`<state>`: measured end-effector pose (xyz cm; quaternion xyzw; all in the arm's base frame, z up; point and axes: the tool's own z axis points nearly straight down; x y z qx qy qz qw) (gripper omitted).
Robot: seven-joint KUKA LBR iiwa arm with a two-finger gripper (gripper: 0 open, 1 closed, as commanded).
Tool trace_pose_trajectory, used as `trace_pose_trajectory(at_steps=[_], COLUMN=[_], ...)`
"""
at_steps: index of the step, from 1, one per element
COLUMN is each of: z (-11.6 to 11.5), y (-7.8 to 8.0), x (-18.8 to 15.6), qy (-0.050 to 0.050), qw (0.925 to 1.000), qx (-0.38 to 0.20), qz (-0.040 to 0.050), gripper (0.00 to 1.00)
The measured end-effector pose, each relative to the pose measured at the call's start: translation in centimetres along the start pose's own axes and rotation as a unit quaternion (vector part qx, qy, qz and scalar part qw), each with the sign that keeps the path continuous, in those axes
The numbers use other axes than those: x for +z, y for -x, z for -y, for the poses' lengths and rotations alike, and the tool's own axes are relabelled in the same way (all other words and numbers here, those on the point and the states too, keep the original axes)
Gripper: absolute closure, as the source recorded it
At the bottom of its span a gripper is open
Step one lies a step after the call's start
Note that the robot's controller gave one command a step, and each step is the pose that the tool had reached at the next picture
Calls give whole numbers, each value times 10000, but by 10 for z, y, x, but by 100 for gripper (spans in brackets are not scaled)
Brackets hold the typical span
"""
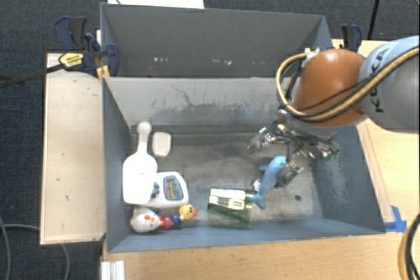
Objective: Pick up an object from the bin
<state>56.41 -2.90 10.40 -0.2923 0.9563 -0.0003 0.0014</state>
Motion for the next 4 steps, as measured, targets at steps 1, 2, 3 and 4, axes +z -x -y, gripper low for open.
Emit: trace_pose_trajectory(at_steps=[1, 2, 3, 4], z=[-12, -12, -13, -14], y=[10, 10, 9, 7], x=[30, 30, 27, 12], qy=[-8, -8, 0, 32], qw=[9952, 9952, 9951, 9952], qx=[-981, -982, -984, -975], qz=[22, 22, 13, -26], gripper=[100, 100, 100, 100])
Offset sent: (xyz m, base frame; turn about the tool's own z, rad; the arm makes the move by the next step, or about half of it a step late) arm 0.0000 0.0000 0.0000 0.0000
